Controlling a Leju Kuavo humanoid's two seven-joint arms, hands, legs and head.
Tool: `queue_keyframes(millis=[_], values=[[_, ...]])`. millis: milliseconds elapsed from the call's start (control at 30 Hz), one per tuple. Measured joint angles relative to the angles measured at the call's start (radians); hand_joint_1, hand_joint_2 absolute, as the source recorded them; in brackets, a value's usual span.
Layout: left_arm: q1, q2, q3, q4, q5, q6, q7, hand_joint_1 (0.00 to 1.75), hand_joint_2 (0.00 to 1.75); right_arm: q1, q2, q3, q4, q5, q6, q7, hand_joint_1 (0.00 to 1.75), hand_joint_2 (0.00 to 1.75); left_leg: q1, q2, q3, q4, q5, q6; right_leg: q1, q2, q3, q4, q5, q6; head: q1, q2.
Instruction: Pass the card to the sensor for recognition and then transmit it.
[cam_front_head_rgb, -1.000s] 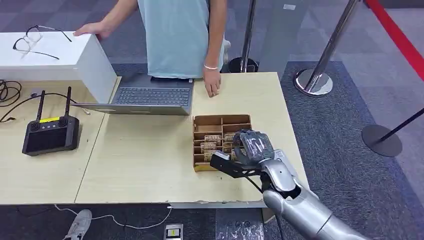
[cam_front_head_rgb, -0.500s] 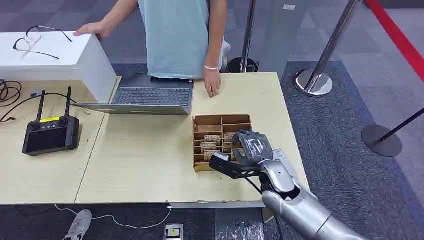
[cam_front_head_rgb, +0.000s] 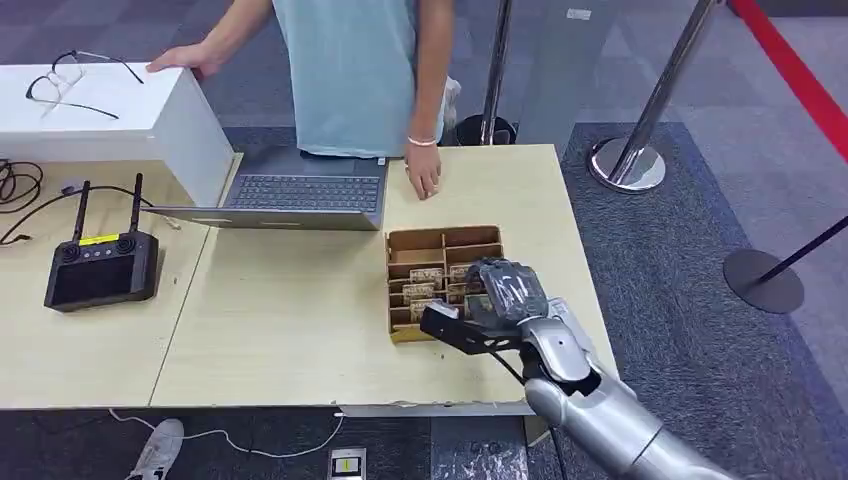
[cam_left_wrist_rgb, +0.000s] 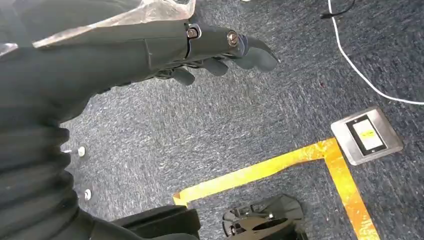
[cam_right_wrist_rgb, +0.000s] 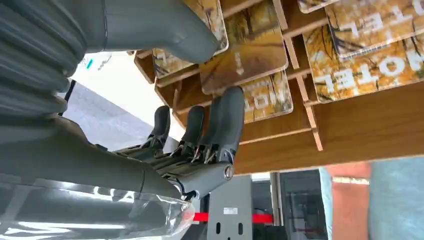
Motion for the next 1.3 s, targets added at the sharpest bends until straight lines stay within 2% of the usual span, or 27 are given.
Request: queue_keyframes(millis=[567, 733, 867, 1300], values=[[0.000, -0.006, 0.000, 0.000, -0.001, -0.005, 0.005, 0.00, 1.75, -0.039, 0.003, 0.000, 0.000, 0.000, 0.021, 0.000, 1.05, 1.75, 0.000, 0.000, 0.000, 0.000, 0.000, 0.000, 0.000, 0.000, 0.000, 0.000, 0.000, 0.000, 0.000, 0.000], [0.000, -0.007, 0.000, 0.000, -0.003, -0.006, 0.006, 0.00, 1.75, -0.050, 0.003, -0.001, 0.000, 0.000, 0.026, 0.000, 1.03, 1.75, 0.000, 0.000, 0.000, 0.000, 0.000, 0.000, 0.000, 0.000, 0.000, 0.000, 0.000, 0.000, 0.000, 0.000], [0.000, -0.008, 0.000, 0.000, -0.007, -0.006, 0.004, 0.00, 1.75, -0.062, 0.004, -0.001, -0.003, 0.000, 0.029, 0.000, 0.91, 1.75, 0.000, 0.000, 0.000, 0.000, 0.000, 0.000, 0.000, 0.000, 0.000, 0.000, 0.000, 0.000, 0.000, 0.000], [0.000, -0.011, 0.000, 0.000, -0.014, -0.009, 0.003, 0.00, 1.75, -0.087, 0.023, 0.009, 0.005, 0.000, 0.053, -0.005, 0.96, 1.75, 0.000, 0.000, -0.001, 0.000, 0.000, 0.000, 0.000, 0.000, 0.000, 0.000, 0.000, 0.000, 0.000, 0.000]])
